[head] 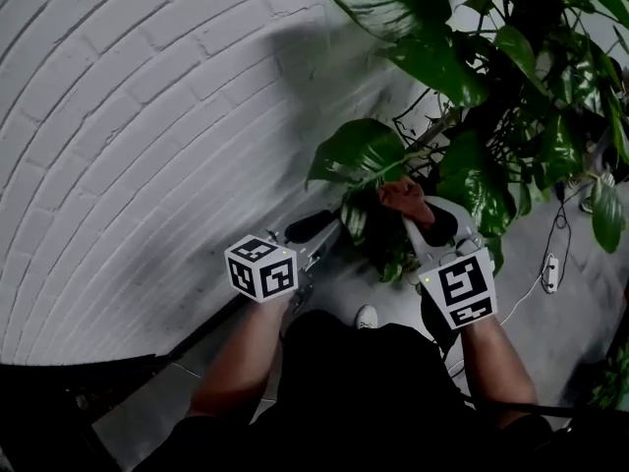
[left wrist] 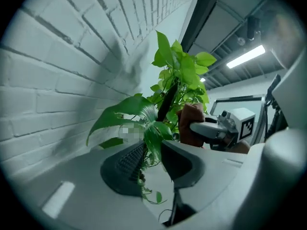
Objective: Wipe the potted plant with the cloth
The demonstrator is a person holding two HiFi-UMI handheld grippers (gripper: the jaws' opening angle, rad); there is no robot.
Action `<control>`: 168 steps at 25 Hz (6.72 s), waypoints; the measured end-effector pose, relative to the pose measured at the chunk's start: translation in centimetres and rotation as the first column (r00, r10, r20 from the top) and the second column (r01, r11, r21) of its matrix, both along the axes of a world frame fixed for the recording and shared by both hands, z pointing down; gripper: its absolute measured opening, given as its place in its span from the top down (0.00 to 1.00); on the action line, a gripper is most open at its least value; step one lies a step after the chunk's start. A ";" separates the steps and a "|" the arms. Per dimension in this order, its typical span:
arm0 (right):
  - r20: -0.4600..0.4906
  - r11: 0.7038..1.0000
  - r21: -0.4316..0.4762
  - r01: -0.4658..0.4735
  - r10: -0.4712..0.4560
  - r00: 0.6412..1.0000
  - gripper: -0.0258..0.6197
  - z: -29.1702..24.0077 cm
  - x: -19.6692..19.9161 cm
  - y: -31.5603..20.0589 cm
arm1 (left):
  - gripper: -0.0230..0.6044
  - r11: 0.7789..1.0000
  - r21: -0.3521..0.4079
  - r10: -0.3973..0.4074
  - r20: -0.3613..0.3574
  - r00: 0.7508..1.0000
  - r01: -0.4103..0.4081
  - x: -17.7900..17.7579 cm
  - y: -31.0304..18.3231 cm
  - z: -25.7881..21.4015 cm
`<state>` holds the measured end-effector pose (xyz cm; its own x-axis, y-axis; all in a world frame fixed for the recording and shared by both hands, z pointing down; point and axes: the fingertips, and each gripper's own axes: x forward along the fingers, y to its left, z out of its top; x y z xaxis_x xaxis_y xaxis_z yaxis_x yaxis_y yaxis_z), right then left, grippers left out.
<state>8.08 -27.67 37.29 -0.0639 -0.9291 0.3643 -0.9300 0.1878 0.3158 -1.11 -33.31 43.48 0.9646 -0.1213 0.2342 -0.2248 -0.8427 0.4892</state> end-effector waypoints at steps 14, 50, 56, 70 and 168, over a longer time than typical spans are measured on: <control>-0.134 0.935 -0.107 -0.337 0.323 0.937 0.85 2.4 2.9 -3.6 | 0.92 0.902 -0.169 0.400 -0.019 0.916 -0.397 3.3 0.8 2.5; 0.137 0.968 -0.194 -0.157 0.185 0.973 0.85 5.7 -7.3 -4.4 | 0.93 0.867 -0.121 0.483 -0.041 0.875 -0.484 3.0 1.1 1.2; 0.055 0.969 -0.190 -0.157 0.170 0.984 0.85 4.2 -6.8 -4.1 | 0.93 0.871 -0.094 0.482 -0.022 0.876 -0.482 3.1 1.3 1.7; -0.299 0.928 -0.123 -0.352 0.303 0.905 0.85 -0.8 2.8 -10.6 | 0.93 0.869 0.085 0.483 0.064 0.873 -0.487 3.3 2.0 1.6; 0.478 0.741 0.166 -0.651 0.517 0.710 0.86 -1.2 -28.1 29.6 | 0.94 0.825 0.194 0.541 -0.007 0.841 -0.530 -24.0 21.2 -6.8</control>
<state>-20.05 1.94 36.07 0.4621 -0.8773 0.1296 -0.8673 -0.4775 -0.1405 -25.07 -12.12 36.68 0.9012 0.3847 0.1995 0.3119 -0.8954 0.3177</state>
